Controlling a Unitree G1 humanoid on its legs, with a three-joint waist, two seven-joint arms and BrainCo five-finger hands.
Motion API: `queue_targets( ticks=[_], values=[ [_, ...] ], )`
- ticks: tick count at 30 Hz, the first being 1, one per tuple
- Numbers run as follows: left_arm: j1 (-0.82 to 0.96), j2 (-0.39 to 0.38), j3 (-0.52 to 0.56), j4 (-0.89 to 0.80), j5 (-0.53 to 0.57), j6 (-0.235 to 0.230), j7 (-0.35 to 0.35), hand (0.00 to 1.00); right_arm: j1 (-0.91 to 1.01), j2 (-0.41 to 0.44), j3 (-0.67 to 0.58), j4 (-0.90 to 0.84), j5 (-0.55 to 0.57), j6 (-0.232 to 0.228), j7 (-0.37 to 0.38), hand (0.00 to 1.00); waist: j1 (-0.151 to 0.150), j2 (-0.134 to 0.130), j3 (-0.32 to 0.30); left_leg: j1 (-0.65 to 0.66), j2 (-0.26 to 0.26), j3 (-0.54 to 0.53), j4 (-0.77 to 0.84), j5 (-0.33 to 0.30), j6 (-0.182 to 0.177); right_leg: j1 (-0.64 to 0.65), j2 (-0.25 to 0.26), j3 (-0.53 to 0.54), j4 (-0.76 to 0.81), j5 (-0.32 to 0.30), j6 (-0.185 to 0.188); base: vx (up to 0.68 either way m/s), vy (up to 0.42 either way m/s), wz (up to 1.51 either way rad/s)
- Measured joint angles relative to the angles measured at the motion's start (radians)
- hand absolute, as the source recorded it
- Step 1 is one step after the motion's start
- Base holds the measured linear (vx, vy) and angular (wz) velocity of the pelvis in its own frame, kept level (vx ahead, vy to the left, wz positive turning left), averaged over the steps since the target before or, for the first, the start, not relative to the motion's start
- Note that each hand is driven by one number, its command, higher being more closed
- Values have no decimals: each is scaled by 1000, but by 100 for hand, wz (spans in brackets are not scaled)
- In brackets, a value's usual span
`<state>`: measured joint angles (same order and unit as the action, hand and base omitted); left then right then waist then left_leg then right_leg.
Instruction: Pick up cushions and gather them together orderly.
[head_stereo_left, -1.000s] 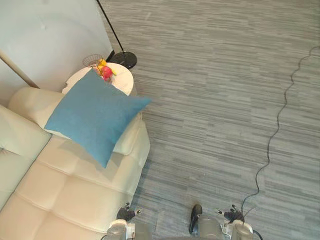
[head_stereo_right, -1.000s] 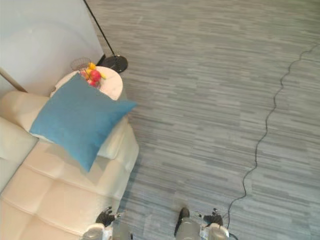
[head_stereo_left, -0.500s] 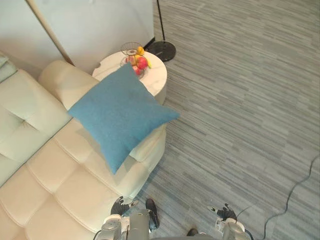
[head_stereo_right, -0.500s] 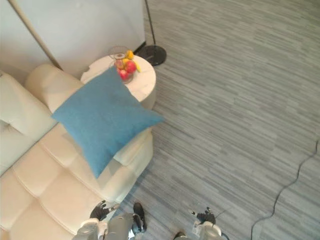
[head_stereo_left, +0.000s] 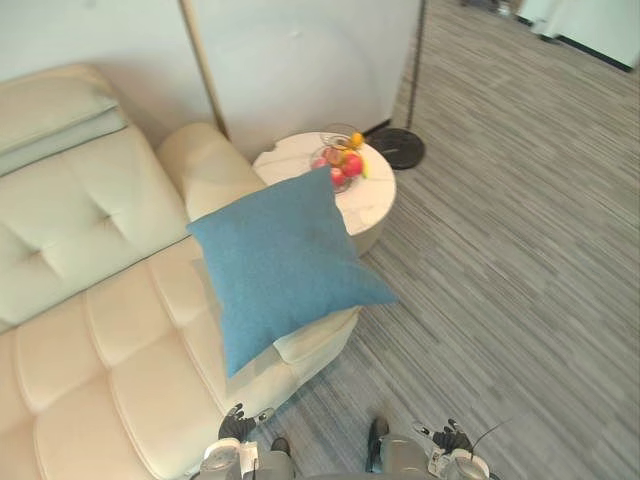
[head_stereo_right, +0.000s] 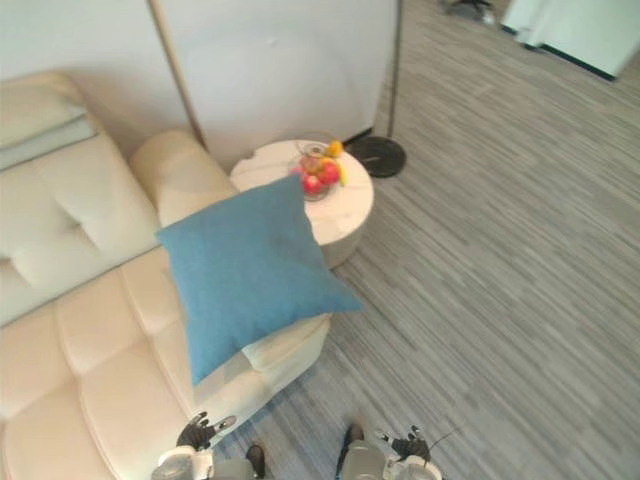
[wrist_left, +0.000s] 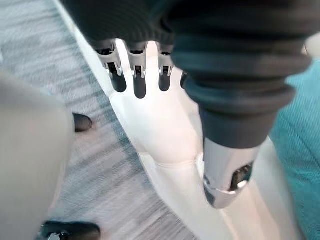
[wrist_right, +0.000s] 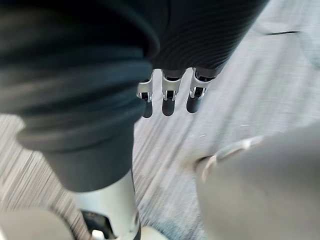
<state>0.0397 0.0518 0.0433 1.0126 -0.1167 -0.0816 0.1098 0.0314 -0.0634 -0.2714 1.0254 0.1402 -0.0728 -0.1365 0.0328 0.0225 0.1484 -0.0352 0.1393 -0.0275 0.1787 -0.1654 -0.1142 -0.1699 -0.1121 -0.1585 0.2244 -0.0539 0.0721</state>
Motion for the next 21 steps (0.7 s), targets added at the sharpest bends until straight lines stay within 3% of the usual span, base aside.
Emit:
queue_targets(
  ticks=[2, 4, 6, 8, 10, 21],
  values=[
    [-4, -23, 0, 1, 9, 0, -1, 0, 6, -10, 0, -15, 13, 0, 1, 0, -9, 24, -5, 1, 29, -28, -5, 16, -26, 31, 16, -70, 15, -39, -19, 160, -275, 88],
    [-11, -30, -5, 1, 17, -1, -7, 0, 13, -14, 1, -15, 16, 0, 4, 0, -12, 24, -5, 0, 46, -35, -2, 21, -32, 70, 26, -127, 11, -68, -30, 110, -205, 88],
    [-13, -24, -18, 0, 17, -1, -8, 0, 8, -15, 1, -16, 16, -1, 8, 0, -11, 17, -8, -17, 57, 20, -6, 40, -39, 92, 21, -175, -7, -79, -32, 39, -64, 74],
    [-17, -13, -35, -1, 17, -2, -8, 0, 8, -13, 1, -16, 16, -1, 8, 0, -17, 3, -19, -37, 59, 134, -22, 71, -19, 102, 7, -222, -32, -78, -32, 54, -21, 76],
    [-18, 3, -44, 0, 16, -1, -7, 0, 0, 7, 3, -20, 16, -1, 9, 0, -14, -10, -22, -53, 59, 193, -42, 87, -21, 102, 8, -254, -47, -69, -34, 82, 4, 46],
    [-15, 41, -73, 20, 39, 1, -7, 0, -3, 14, 20, -36, -63, 1, -3, 0, -22, -38, -43, 2, 6, 186, -145, 148, 3, 163, -15, -268, -125, -29, -18, 20, 37, 12]
  ],
)
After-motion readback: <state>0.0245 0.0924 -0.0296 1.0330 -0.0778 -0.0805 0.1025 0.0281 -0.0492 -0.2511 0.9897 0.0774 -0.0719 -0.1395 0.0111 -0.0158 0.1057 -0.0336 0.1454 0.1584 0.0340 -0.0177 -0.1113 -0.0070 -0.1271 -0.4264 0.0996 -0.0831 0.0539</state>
